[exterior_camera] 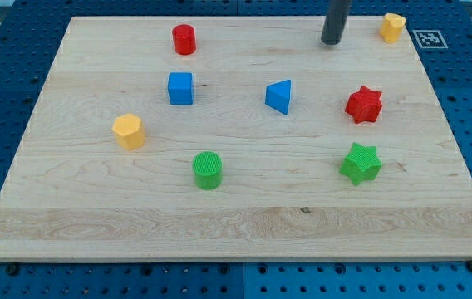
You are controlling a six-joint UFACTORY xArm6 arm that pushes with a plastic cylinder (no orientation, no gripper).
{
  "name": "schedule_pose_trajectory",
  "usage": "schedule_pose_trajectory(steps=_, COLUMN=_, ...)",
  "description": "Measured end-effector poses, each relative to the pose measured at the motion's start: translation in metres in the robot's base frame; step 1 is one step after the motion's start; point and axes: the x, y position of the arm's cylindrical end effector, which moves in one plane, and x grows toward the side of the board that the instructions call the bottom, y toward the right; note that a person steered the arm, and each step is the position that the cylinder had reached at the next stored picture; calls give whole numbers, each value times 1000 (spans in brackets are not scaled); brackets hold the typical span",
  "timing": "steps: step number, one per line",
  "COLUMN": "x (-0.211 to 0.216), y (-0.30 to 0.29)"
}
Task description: Move the arm to the left side of the board
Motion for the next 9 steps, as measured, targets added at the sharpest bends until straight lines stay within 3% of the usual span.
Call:
schedule_pose_trajectory(steps=3, x=-25, y=-76)
schedule_pose_trajectory(steps=9, x=-44, y=-111)
